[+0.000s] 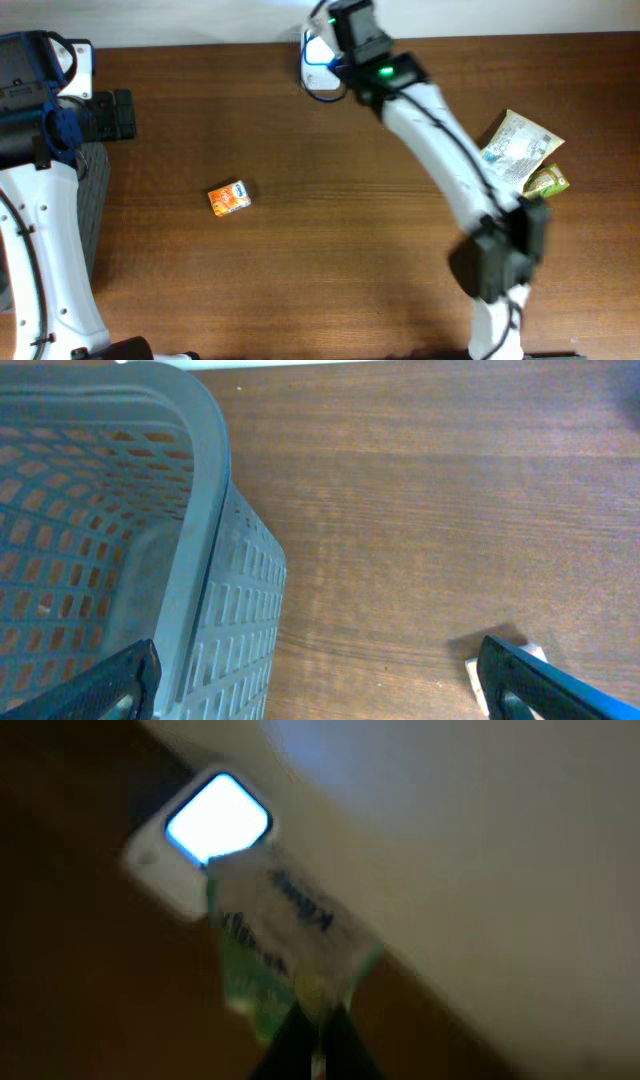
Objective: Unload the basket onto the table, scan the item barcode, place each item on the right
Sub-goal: 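Carry the tissue pack to the right pile and release it, then move the right gripper back toward the orange juice box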
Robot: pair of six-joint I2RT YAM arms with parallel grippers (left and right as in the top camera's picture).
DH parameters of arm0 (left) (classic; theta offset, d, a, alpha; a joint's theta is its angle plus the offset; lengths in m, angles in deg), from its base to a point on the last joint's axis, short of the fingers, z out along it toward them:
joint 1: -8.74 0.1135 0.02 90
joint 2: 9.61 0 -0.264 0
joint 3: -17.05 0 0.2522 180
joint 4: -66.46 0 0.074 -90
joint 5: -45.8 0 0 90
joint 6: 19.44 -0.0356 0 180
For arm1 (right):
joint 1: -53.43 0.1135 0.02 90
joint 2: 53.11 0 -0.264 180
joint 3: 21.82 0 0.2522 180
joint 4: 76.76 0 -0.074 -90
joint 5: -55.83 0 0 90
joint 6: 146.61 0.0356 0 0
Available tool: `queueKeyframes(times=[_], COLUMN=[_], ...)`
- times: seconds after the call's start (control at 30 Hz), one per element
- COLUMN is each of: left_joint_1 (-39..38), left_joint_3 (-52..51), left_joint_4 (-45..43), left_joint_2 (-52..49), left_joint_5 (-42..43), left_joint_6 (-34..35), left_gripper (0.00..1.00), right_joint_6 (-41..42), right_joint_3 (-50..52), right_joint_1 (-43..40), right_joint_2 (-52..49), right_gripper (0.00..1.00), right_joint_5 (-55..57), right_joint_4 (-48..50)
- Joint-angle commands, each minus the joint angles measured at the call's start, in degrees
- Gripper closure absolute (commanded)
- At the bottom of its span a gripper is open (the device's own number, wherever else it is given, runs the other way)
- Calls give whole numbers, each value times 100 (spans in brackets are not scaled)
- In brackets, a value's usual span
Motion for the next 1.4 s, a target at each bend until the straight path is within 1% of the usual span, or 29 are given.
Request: queueKeyframes(times=[0.0, 0.03, 0.07, 0.1, 0.17, 0.23, 0.33, 0.4, 0.47, 0.57, 0.63, 0.67, 0.7, 0.73, 0.8, 0.83, 0.97, 1.03, 1.17, 1.2, 1.27, 1.33, 1.37], left_joint_1=[35, 35, 35, 35, 35, 35, 35, 35, 35, 35, 35, 35, 35, 35, 35, 35, 35, 35, 35, 35, 35, 35, 35], left_joint_3=[-11, -11, -11, -11, -11, -11, -11, -11, -11, -11, -11, -11, -11, -11, -11, -11, -11, -11, -11, -11, -11, -11, -11], left_joint_4=[-7, -7, -7, -7, -7, -7, -7, -7, -7, -7, -7, -7, -7, -7, -7, -7, -7, -7, -7, -7, -7, -7, -7], left_joint_2=[2, 2, 2, 2, 2, 2, 2, 2, 2, 2, 2, 2, 2, 2, 2, 2, 2, 2, 2, 2, 2, 2, 2], left_joint_5=[-20, -20, -20, -20, -20, -20, -20, -20, -20, -20, -20, -20, -20, -20, -20, -20, -20, -20, -20, -20, -20, -20, -20], left_joint_6=[-90, -92, -90, -90, -90, -90, -90, -90, -90, -92, -90, -90, -92, -92, -90, -90, -90, -90, -90, -90, -90, -90, -90], left_gripper=[1, 1, 1, 1, 1, 1, 1, 1, 1, 1, 1, 1, 1, 1, 1, 1, 1, 1, 1, 1, 1, 1, 1], right_joint_6=[2691, 2979, 3248, 3362, 3641, 3851, 4269, 4478, 4601, 4743, 4815, 4813, 4813, 4811, 4653, 4284, 3652, 3403, 3429, 3571, 3674, 3674, 3674], right_joint_3=[-35, -35, -35, 0, 186, 505, 1290, 1871, 2682, 3526, 3738, 3729, 3687, 3578, 3252, 2839, 1545, 1139, 1141, 1207, 1248, 1255, 1255], right_joint_1=[-345, -448, -656, -820, -1123, -1408, -1899, -2170, -2446, -2787, -2997, -3086, -3150, -3217, -3294, -3309, -3010, -2664, -1766, -1270, -780, -48, 146], right_joint_2=[715, 754, 761, 734, 680, 638, 551, 487, 450, 448, 450, 450, 457, 463, 470, 487, 505, 505, 448, 358, 221, -52, -138], right_gripper=[96, 96, 96, 96, 96, 96, 96, 96, 96, 95, 67, 62, 54, 49, 45, 44, 43, 41, 37, 37, 37, 36, 35], right_joint_5=[-533, -581, -774, -907, -1108, -1325, -1558, -1554, -1552, -1556, -1558, -1554, -1565, -1639, -1967, -2347, -3108, -3705, -4433, -4520, -4533, -4524, -4511], right_joint_4=[-1749, -2216, -2903, -3285, -3700, -3716, -3235, -2643, -1626, -597, -514, -621, -739, -949, -1392, -1847, -2887, -2990, -2400, -1987, -1563, -975, -802])
